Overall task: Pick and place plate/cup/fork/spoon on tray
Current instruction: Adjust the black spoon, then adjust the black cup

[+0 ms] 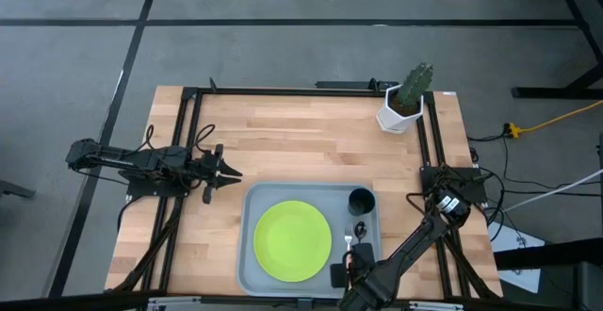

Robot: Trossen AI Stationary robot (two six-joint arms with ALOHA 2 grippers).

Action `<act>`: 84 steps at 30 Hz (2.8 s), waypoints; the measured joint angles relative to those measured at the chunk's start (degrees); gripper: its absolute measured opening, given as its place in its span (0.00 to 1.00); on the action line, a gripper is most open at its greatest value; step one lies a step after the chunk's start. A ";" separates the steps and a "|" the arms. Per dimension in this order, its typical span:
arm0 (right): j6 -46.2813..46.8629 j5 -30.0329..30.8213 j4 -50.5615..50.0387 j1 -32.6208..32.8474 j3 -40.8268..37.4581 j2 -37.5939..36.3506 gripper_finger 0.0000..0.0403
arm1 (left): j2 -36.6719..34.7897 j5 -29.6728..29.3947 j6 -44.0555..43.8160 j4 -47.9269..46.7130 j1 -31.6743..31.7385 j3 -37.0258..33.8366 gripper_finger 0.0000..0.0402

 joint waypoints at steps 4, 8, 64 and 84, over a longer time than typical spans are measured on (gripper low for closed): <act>0.05 2.87 2.50 0.41 -1.90 0.00 0.11 | -0.02 0.00 -0.02 0.00 0.02 0.00 0.19; 1.96 5.22 3.89 1.51 -2.56 0.00 0.06 | -0.01 0.00 0.00 0.00 0.02 0.00 0.19; -0.29 11.95 -10.03 2.37 6.34 0.31 0.03 | 0.00 0.00 0.00 0.00 0.01 0.00 0.19; -68.63 47.06 -0.39 -4.42 12.26 -1.14 0.03 | -0.01 0.00 -0.01 0.04 0.02 0.01 0.19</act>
